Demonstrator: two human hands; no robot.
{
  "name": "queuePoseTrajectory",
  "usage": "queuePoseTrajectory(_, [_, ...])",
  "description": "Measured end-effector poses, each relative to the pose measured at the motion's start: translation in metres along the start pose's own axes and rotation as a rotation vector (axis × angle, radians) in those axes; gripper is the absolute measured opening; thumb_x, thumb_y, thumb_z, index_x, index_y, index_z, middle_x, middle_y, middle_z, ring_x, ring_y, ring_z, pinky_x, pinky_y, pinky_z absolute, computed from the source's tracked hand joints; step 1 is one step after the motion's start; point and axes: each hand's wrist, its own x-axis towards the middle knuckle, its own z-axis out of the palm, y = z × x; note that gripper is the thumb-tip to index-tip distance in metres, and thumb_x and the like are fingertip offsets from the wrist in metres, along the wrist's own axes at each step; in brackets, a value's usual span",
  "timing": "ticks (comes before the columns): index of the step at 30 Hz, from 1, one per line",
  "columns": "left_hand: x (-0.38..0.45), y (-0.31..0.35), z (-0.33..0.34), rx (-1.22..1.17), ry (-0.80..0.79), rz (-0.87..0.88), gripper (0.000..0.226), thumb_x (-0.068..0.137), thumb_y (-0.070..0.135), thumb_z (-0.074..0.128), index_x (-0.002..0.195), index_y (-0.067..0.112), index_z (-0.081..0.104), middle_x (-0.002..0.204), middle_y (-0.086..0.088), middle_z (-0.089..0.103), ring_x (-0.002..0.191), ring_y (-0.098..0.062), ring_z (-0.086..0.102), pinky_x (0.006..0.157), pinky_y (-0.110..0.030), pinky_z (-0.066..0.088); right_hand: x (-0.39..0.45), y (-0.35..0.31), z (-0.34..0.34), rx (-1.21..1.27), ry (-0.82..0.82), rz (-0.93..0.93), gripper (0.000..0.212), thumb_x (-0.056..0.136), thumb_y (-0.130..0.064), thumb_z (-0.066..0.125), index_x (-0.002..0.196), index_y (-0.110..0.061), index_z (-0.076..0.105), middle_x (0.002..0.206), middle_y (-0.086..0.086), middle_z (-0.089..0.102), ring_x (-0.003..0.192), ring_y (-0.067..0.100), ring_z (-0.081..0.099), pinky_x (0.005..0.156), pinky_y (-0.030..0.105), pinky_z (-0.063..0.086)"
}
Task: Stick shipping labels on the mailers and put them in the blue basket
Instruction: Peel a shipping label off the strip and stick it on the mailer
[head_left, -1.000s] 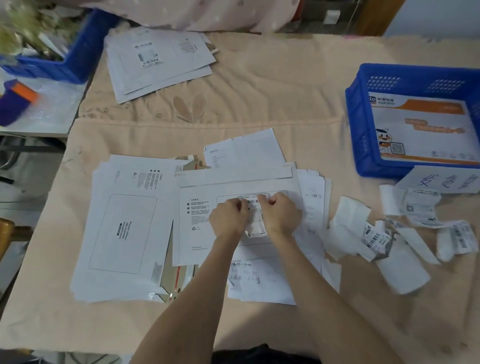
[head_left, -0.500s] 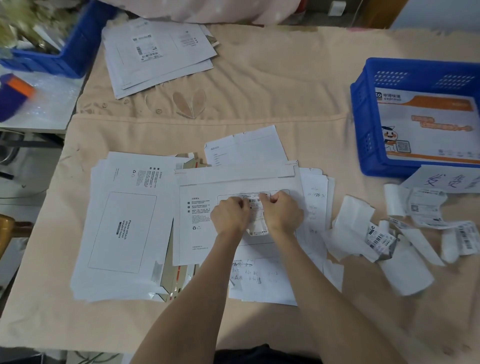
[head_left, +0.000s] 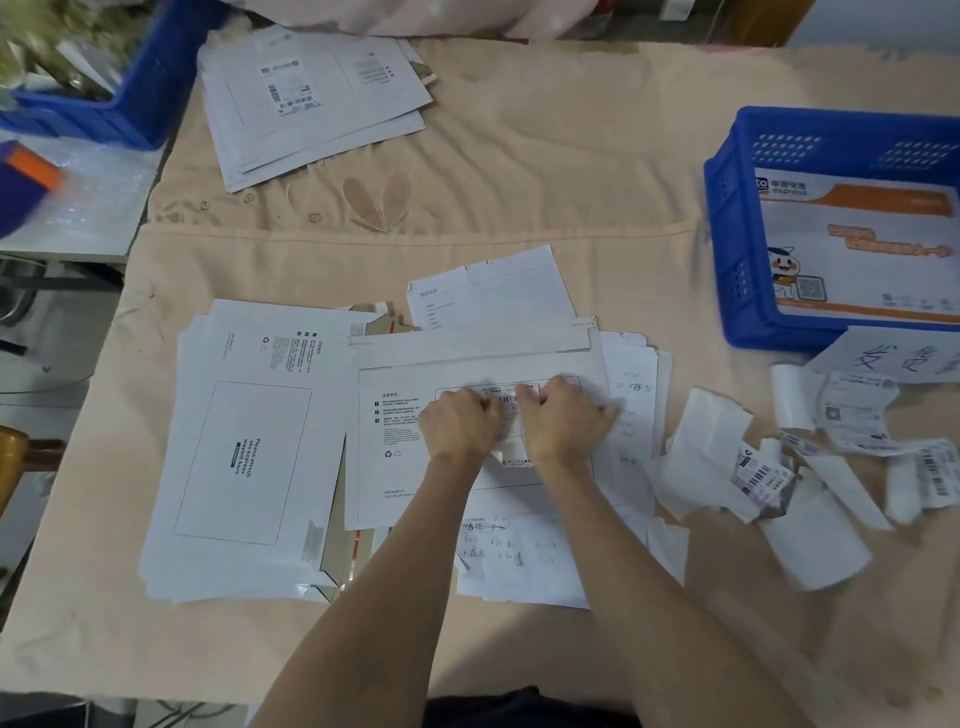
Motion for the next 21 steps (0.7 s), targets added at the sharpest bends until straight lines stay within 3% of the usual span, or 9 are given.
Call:
queuePoseTrajectory(3, [0.003, -0.003, -0.005, -0.016, -0.013, -0.050, 0.040, 0.087, 0.047, 0.047, 0.080, 0.015, 0.070, 0.082, -0.007, 0.069, 0.080, -0.029, 0.064, 0.063, -0.026, 0.039, 0.002, -0.001, -0.001, -0.100, 0.024, -0.053, 0.034, 0.087, -0.046, 0.046, 0.071, -0.020, 0.060, 0.068, 0.000, 0.065, 0.069, 0.021, 0.054, 0.079, 0.037, 0.018])
queuePoseTrajectory(6, [0.005, -0.002, -0.008, -0.106, -0.017, -0.116, 0.031, 0.081, 0.049, 0.056, 0.072, 0.020, 0.065, 0.079, -0.004, 0.068, 0.078, -0.027, 0.063, 0.063, -0.025, 0.038, 0.003, 0.000, -0.001, -0.109, 0.036, -0.063, 0.036, 0.085, -0.046, 0.048, 0.074, -0.017, 0.065, 0.079, 0.001, 0.065, 0.088, 0.024, 0.051, 0.091, 0.042, 0.019])
queuePoseTrajectory(9, [0.006, -0.001, -0.009, -0.142, -0.022, -0.143, 0.026, 0.079, 0.047, 0.059, 0.069, 0.022, 0.062, 0.075, 0.000, 0.065, 0.077, -0.025, 0.063, 0.063, -0.025, 0.037, 0.003, -0.001, -0.002, -0.124, 0.016, -0.042, 0.043, 0.085, -0.051, 0.049, 0.094, -0.012, 0.065, 0.100, 0.004, 0.058, 0.102, 0.026, 0.049, 0.097, 0.045, 0.017])
queuePoseTrajectory(12, [0.007, -0.001, -0.006, -0.138, -0.013, -0.132, 0.030, 0.078, 0.047, 0.058, 0.075, 0.020, 0.069, 0.076, 0.000, 0.066, 0.078, -0.026, 0.064, 0.063, -0.025, 0.037, 0.007, 0.003, -0.006, -0.067, -0.004, -0.005, 0.059, 0.080, -0.056, 0.055, 0.112, -0.006, 0.055, 0.113, 0.008, 0.055, 0.111, 0.028, 0.049, 0.100, 0.045, 0.028])
queuePoseTrajectory(17, [0.008, 0.000, -0.004, -0.171, 0.024, -0.138, 0.040, 0.081, 0.054, 0.055, 0.062, 0.020, 0.061, 0.071, -0.003, 0.066, 0.073, -0.028, 0.063, 0.060, -0.025, 0.037, 0.011, 0.000, -0.008, -0.038, -0.093, 0.008, 0.085, 0.071, -0.074, 0.058, 0.122, -0.006, 0.049, 0.124, 0.010, 0.050, 0.120, 0.029, 0.044, 0.103, 0.047, 0.030])
queuePoseTrajectory(21, [0.007, -0.002, -0.002, -0.180, 0.031, -0.166, 0.043, 0.083, 0.056, 0.053, 0.064, 0.020, 0.064, 0.068, -0.004, 0.064, 0.066, -0.027, 0.059, 0.058, -0.025, 0.037, 0.012, 0.002, -0.003, 0.017, -0.112, 0.032, 0.083, 0.072, -0.071, 0.060, 0.124, -0.007, 0.048, 0.126, 0.009, 0.048, 0.121, 0.029, 0.041, 0.101, 0.046, 0.030])
